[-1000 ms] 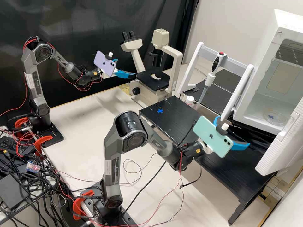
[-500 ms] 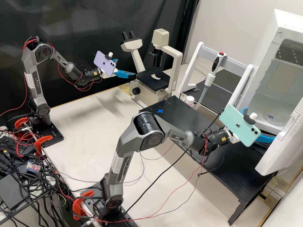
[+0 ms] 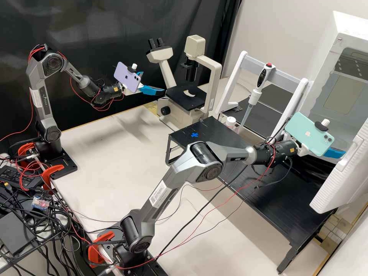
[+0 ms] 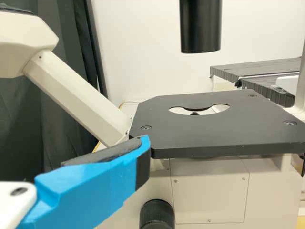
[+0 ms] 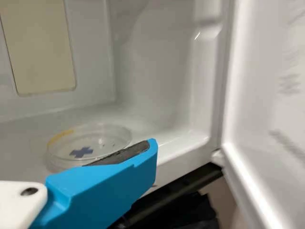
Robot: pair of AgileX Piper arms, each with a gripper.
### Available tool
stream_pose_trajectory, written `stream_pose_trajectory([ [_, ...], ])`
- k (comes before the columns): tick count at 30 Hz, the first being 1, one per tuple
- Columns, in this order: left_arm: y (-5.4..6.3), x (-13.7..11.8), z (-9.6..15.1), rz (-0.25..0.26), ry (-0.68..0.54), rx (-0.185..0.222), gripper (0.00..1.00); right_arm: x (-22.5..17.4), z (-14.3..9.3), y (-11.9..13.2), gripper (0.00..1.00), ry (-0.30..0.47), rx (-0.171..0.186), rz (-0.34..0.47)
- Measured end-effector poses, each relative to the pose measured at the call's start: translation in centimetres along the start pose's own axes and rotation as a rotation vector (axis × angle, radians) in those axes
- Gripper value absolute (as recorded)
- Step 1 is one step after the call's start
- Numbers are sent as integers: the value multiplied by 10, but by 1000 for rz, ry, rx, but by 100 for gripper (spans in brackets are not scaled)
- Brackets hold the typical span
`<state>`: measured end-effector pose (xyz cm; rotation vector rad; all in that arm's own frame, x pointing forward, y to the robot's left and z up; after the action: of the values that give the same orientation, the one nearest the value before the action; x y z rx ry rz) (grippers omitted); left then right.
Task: Move the petri dish to the microscope
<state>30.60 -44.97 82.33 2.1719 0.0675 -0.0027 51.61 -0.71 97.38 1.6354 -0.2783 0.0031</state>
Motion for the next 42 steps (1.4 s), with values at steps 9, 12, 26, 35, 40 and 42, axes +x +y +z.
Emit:
stream_pose_trajectory([
  [9, 0, 0, 0, 0, 0, 0, 100, 35, 7, -9, 100, -58, -21, -47],
  [12, 0, 0, 0, 0, 0, 0, 100, 40, 8, -10, 100, -71, -24, -57],
  [26, 0, 0, 0, 0, 0, 0, 100, 44, 11, -6, 100, -57, -44, -25],
  [35, 0, 0, 0, 0, 0, 0, 100, 44, 15, -9, 100, -41, -46, -10],
  [40, 0, 0, 0, 0, 0, 0, 100, 43, 15, -9, 100, -41, -49, -11],
  [42, 0, 0, 0, 0, 0, 0, 100, 43, 16, -9, 100, -33, -58, -2],
])
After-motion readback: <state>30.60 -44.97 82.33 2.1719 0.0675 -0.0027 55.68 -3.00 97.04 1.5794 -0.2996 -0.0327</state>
